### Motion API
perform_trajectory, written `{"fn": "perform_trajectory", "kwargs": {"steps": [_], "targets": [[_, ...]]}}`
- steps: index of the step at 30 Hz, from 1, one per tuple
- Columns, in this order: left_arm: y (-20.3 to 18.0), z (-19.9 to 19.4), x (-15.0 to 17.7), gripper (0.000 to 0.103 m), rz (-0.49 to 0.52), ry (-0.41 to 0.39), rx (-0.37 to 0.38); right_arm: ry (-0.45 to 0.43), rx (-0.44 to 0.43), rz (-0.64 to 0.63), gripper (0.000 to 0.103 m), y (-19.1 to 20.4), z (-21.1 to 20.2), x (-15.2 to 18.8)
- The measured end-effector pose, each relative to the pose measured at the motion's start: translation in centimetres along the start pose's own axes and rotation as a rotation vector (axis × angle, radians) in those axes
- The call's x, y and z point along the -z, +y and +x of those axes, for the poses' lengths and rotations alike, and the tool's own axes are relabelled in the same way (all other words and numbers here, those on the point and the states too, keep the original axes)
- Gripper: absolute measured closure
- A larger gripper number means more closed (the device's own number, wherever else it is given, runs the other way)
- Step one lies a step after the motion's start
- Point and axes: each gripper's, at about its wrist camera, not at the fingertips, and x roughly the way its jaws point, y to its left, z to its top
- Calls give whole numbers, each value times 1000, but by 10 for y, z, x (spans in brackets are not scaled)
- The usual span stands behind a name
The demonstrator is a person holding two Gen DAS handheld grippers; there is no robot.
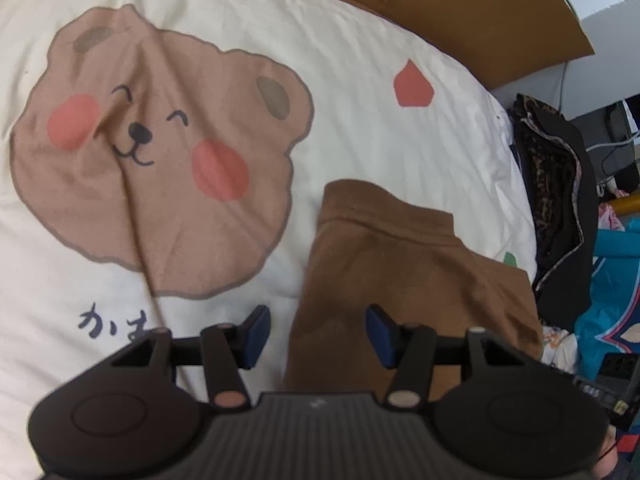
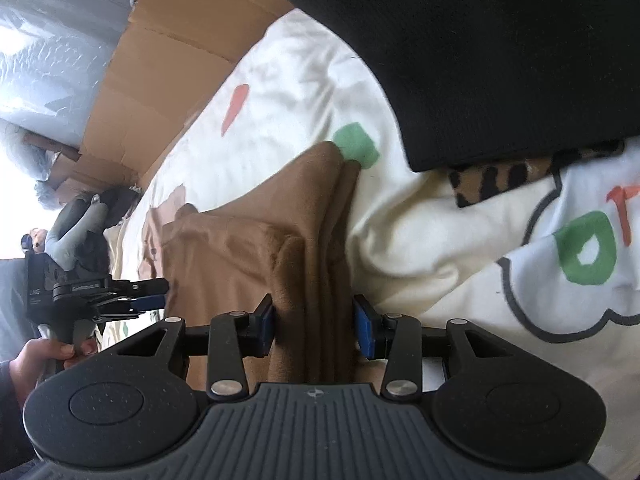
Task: Fold clothes
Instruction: 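Move both open grippers to the end of the folded shirt, then close both grippers on the end of the folded shirt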
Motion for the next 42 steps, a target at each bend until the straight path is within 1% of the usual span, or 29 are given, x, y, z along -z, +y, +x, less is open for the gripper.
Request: {"fn": "perform_trajectory", "kwargs": {"steps": [2, 4, 7, 10, 12, 15, 19, 22, 23, 24, 26, 28, 29, 31, 33, 34, 35, 37, 39, 40, 42], "targets": [[1, -1, 1, 47, -3, 3, 3, -27, -2, -24, 61, 9, -7, 0], [2, -1, 1, 47, -1, 4, 7, -50, -23, -41, 61, 16, -15, -1], [3, -2, 1, 47, -4, 2, 20, -51, -36, -67, 61, 23, -19, -1], [2, -1, 0, 47, -7, -2, 39, -33, -2, -72, 61, 21, -14, -4], [1, 0, 0, 47, -4, 0, 50, -23, 14, -54, 61, 15, -9, -6], [4, 3, -2, 47, -9, -5, 57, 0, 7, -13, 61, 4, 1, -10], [15, 8, -7, 47, -49, -14, 90, 33, -60, 103, 60, -13, 14, -15], [20, 12, -11, 48, -69, -16, 122, 47, -81, 143, 61, -18, 19, -16], [19, 12, -12, 51, -69, -17, 127, 49, -86, 149, 61, -19, 19, -16], [18, 12, -14, 56, -59, -21, 131, 50, -90, 150, 64, -18, 19, -17], [14, 11, -18, 80, -37, -30, 146, 53, -87, 133, 71, -16, 19, -18], [12, 8, -22, 87, -45, -50, 169, 56, -80, 119, 74, -14, 18, -19], [12, 6, -24, 87, -53, -67, 181, 56, -80, 119, 74, -13, 17, -19], [11, 2, -25, 86, -72, -97, 196, 53, -82, 117, 74, -11, 15, -20], [9, 4, -23, 75, -62, -80, 172, 50, -85, 114, 72, -9, 13, -21], [7, 6, -22, 61, -54, -68, 157, 51, -79, 107, 72, -7, 13, -21], [7, 8, -20, 52, -50, -51, 156, 54, -70, 100, 71, -6, 13, -21], [9, 13, -17, 50, -43, -12, 162, 59, -63, 92, 70, -4, 15, -22], [11, 16, -13, 49, -30, 10, 155, 64, -57, 91, 70, -4, 16, -23], [13, 18, -12, 49, -30, 20, 161, 65, -56, 91, 70, -5, 17, -23], [20, 21, -9, 49, -51, 48, 197, 65, -55, 93, 70, -6, 19, -22]]}}
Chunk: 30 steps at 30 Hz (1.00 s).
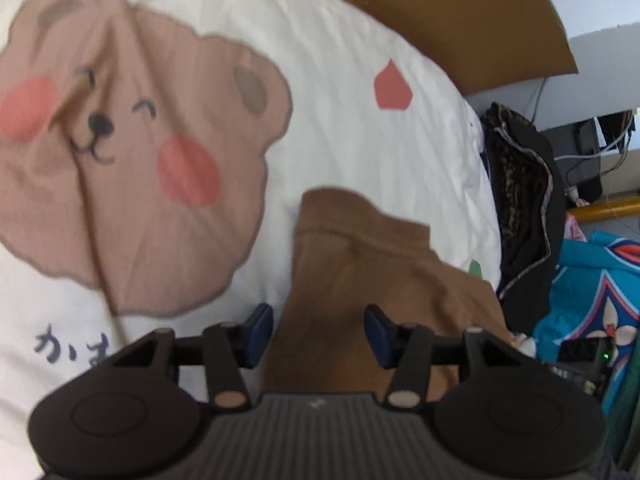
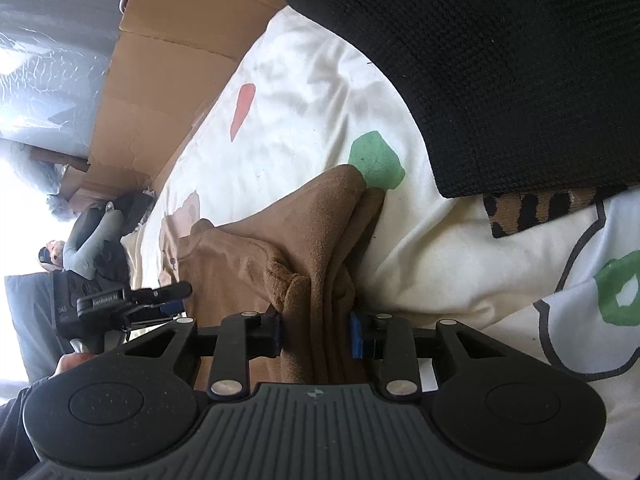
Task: Fold clothes
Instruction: 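Close both grippers on the end of the folded shirt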
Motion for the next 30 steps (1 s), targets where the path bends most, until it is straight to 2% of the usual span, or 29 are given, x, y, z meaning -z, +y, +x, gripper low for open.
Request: {"fn": "perform_trajectory", "kwargs": {"steps": [6, 7, 11, 16, 19, 21, 22, 23, 27, 30], "targets": [[12, 3, -2, 51, -55, 62, 90, 9, -13, 23, 70, -5, 5, 0], [12, 3, -2, 54, -53, 67, 106, 10, -16, 28, 70, -5, 6, 0], [8, 3, -6, 54, -50, 51, 194, -36, -73, 63, 69, -4, -1, -1], [7, 14, -9, 55, -21, 57, 146, -19, -28, 40, 70, -2, 6, 0], [11, 15, -7, 55, -29, 43, 165, -6, -5, 39, 70, -2, 11, -2], [10, 15, -5, 64, -20, 38, 157, 1, 13, 23, 70, 0, 13, -3], [8, 16, -4, 83, -4, 39, 134, 3, 21, 17, 70, 2, 14, -3], [6, 16, -4, 89, 13, 42, 110, 4, 28, 11, 71, 4, 14, -4], [-4, 9, -4, 95, 43, 32, 75, -6, 56, -9, 81, 12, 11, -2], [-16, 1, -2, 96, 70, 19, 50, -25, 73, -33, 83, 23, 6, 2]]}}
